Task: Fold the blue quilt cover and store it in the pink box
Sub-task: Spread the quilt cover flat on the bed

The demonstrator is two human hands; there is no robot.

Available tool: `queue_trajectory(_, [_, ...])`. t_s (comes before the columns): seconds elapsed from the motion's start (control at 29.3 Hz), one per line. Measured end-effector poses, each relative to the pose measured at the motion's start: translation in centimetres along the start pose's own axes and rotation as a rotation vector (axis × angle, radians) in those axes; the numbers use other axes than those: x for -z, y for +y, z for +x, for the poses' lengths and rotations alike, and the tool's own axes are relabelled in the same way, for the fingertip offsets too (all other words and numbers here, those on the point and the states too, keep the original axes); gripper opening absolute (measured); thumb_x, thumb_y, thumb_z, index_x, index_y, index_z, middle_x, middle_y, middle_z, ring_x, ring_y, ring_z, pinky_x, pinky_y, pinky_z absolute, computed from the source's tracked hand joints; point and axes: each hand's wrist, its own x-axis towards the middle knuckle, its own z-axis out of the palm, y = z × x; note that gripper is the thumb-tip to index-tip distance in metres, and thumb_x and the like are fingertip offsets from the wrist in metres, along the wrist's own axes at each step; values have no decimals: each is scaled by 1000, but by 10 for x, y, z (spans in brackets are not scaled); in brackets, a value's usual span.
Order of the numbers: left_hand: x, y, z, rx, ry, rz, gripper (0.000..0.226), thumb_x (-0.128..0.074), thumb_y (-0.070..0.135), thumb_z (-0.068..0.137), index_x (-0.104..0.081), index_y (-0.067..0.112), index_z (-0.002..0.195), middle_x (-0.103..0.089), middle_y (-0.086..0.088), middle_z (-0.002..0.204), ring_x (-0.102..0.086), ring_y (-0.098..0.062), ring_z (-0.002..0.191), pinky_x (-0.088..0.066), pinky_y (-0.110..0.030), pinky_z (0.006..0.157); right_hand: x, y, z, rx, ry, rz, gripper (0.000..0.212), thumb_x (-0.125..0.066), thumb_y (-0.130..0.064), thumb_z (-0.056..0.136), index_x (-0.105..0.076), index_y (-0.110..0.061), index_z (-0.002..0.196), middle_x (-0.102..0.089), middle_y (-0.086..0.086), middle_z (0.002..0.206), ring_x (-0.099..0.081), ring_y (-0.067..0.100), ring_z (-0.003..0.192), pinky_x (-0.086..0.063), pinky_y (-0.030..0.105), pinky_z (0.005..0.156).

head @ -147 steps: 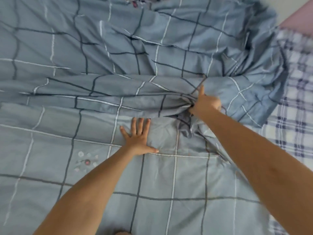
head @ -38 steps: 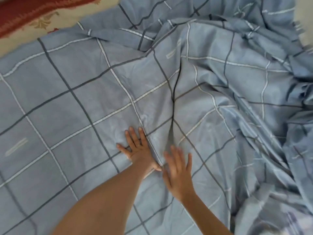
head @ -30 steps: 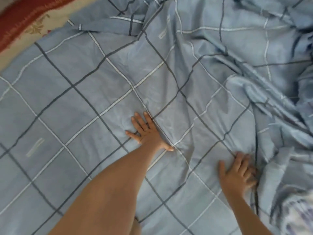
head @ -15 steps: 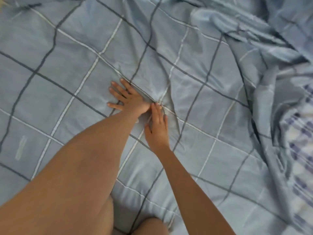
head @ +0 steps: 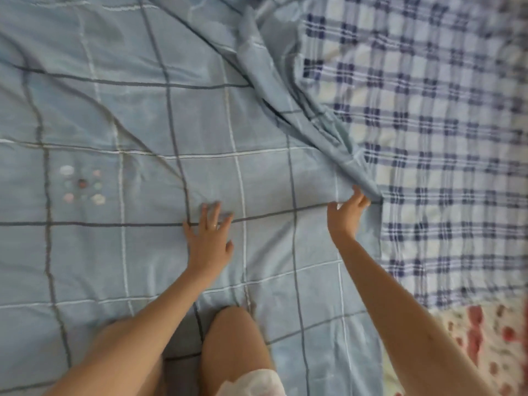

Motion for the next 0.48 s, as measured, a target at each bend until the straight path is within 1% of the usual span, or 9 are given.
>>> queue_trajectory(0.03, [-3, 6, -2, 0, -38, 41, 75, -77, 24, 71, -46, 24, 139, -20, -9, 157, -16, -37, 144, -23, -76, 96, 7, 9, 8, 20, 3, -37, 64, -57, -5, 88, -27, -7, 144, -21, 17, 148, -34, 23, 126, -38, 36, 92])
queue_trajectory(0.1, [-6, 13, 7, 6, -83, 67, 74, -63, 29, 86, -25, 33, 148, 4, 1, 160, 7, -30, 146, -14, -74, 102, 18, 20, 27, 127, 7, -121, 68, -61, -13, 89, -25, -12, 146, -21, 13, 150, -40, 31, 127, -45, 42, 88])
queue_trajectory(0.14, [-2, 16, 14, 16, -82, 73, 73, -59, 31, 89, -19, 35, 149, 10, 3, 159, 12, -29, 145, -12, -73, 103, 19, 22, 38, 173, -1, -166, 69, -63, -17, 89, -26, -12, 147, -23, 12, 150, -40, 32, 128, -46, 44, 92])
queue_trajectory(0.17, [1, 19, 22, 22, -80, 74, 73, -58, 31, 90, -16, 36, 150, 12, 4, 159, 14, -30, 145, -12, -73, 103, 18, 22, 50, 190, -11, -208, 69, -63, -22, 89, -26, -12, 147, -25, 12, 151, -37, 32, 131, -42, 45, 99])
queue_trajectory(0.21, [6, 21, 30, 34, -80, 68, 74, -58, 31, 90, -16, 35, 150, 13, 3, 159, 13, -31, 145, -13, -73, 103, 17, 18, 59, 188, -20, -240, 72, -64, -28, 89, -26, -12, 147, -26, 11, 151, -32, 32, 135, -34, 45, 107])
queue_trajectory(0.27, [20, 21, 44, 90, -66, 61, 78, -62, 32, 87, -17, 32, 151, 12, 0, 159, 11, -32, 145, -17, -70, 104, 11, 3, 76, 136, -21, -246, 82, -66, -40, 85, -21, -13, 149, -28, 9, 152, -25, 29, 140, -20, 44, 113])
queue_trajectory(0.34, [33, 20, 61, 163, -66, 33, 90, -69, 39, 82, -13, 29, 152, 13, -3, 159, 11, -35, 145, -18, -69, 105, 11, -13, 98, 3, -46, -193, 93, -69, -49, 78, -18, -17, 149, -31, 8, 151, -22, 28, 141, -11, 46, 113])
queue_trajectory(0.41, [44, 21, 77, 208, -128, 36, 107, -74, 51, 74, -4, 30, 152, 20, -5, 157, 14, -40, 143, -19, -69, 105, 10, -20, 117, -117, -122, -191, 95, -69, -58, 73, -22, -19, 146, -35, 8, 149, -25, 29, 140, -12, 47, 113])
queue_trajectory(0.48, [51, 27, 91, 236, -214, 89, 120, -75, 59, 67, 5, 29, 151, 25, -8, 155, 14, -45, 141, -22, -70, 103, 12, -22, 132, -158, -235, -131, 86, -71, -56, 73, -32, -19, 140, -44, 7, 142, -36, 30, 133, -25, 45, 111])
